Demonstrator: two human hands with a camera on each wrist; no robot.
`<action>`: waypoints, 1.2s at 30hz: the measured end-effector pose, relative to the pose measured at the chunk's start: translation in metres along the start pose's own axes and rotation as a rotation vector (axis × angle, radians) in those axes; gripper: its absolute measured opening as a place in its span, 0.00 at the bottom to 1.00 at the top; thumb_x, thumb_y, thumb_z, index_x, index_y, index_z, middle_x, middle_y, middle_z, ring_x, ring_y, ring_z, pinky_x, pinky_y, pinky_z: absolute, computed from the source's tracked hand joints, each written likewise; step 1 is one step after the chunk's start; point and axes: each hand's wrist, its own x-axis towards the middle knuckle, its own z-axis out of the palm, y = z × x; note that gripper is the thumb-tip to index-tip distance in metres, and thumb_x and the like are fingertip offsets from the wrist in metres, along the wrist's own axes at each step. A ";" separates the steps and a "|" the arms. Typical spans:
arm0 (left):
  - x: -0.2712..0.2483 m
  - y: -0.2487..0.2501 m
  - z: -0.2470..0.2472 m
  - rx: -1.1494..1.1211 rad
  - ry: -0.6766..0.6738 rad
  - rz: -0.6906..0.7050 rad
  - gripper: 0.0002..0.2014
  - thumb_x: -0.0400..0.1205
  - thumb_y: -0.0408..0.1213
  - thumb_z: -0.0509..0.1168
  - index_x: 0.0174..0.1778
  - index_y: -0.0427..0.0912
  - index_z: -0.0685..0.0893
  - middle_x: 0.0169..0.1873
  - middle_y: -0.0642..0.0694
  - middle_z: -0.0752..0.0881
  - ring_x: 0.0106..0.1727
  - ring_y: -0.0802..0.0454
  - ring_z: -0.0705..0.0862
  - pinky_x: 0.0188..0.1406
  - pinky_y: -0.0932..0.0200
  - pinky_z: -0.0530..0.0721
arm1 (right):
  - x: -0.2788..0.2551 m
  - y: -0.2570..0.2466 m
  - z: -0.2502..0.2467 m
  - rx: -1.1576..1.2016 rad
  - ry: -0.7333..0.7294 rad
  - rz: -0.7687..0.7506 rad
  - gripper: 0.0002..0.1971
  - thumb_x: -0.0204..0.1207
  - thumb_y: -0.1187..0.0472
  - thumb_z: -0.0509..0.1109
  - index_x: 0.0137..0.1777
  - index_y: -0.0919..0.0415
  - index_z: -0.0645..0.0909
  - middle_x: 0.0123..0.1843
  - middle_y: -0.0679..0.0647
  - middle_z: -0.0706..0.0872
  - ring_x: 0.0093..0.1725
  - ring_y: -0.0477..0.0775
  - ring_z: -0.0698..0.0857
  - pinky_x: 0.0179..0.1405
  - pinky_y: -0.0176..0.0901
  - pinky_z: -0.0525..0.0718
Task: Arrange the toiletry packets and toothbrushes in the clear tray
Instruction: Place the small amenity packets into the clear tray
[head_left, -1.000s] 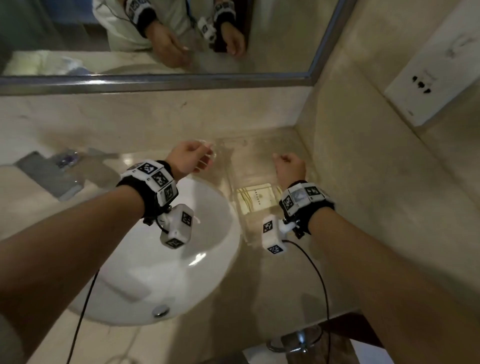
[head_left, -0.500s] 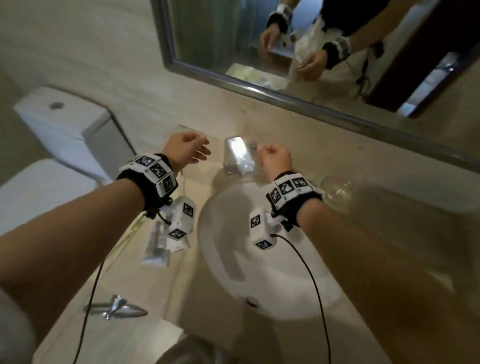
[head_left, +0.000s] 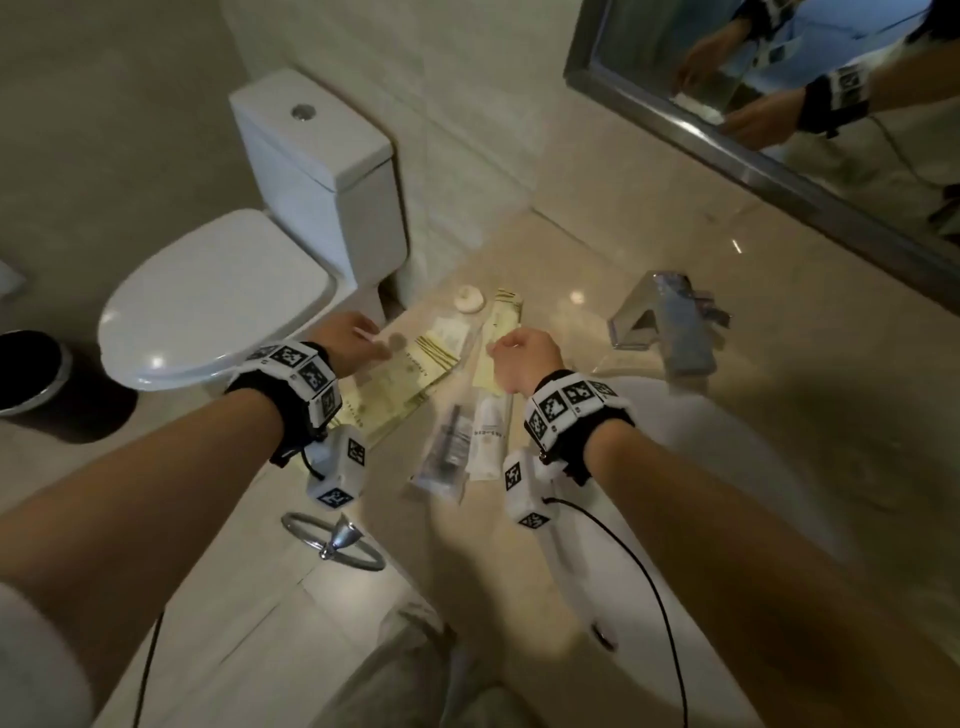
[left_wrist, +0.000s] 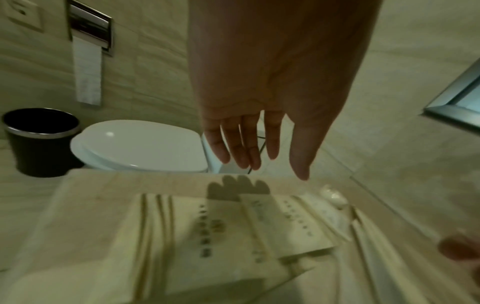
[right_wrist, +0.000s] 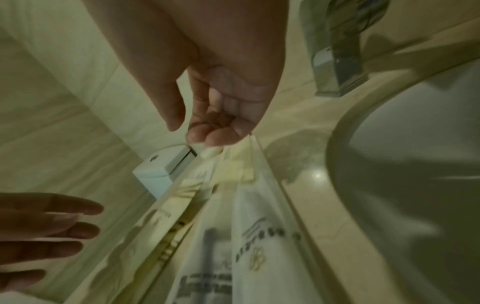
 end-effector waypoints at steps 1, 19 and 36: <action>0.001 -0.006 0.001 0.020 -0.043 -0.032 0.26 0.75 0.42 0.71 0.68 0.39 0.76 0.65 0.41 0.81 0.67 0.41 0.78 0.68 0.51 0.74 | 0.002 0.000 0.008 -0.023 -0.014 0.009 0.10 0.79 0.61 0.64 0.53 0.64 0.84 0.38 0.50 0.81 0.29 0.44 0.76 0.27 0.34 0.77; 0.024 -0.048 0.021 0.259 -0.244 0.037 0.44 0.68 0.37 0.77 0.77 0.48 0.59 0.72 0.41 0.75 0.70 0.41 0.76 0.68 0.47 0.75 | 0.039 -0.007 0.081 -0.793 -0.006 -0.213 0.29 0.74 0.48 0.70 0.71 0.57 0.66 0.68 0.58 0.78 0.70 0.61 0.73 0.67 0.56 0.70; 0.019 -0.034 0.002 0.112 -0.094 0.167 0.11 0.77 0.33 0.66 0.54 0.34 0.83 0.55 0.35 0.85 0.58 0.39 0.82 0.56 0.55 0.77 | 0.038 -0.020 0.075 -1.053 -0.120 -0.661 0.17 0.79 0.57 0.65 0.68 0.54 0.76 0.64 0.54 0.81 0.68 0.60 0.71 0.64 0.53 0.69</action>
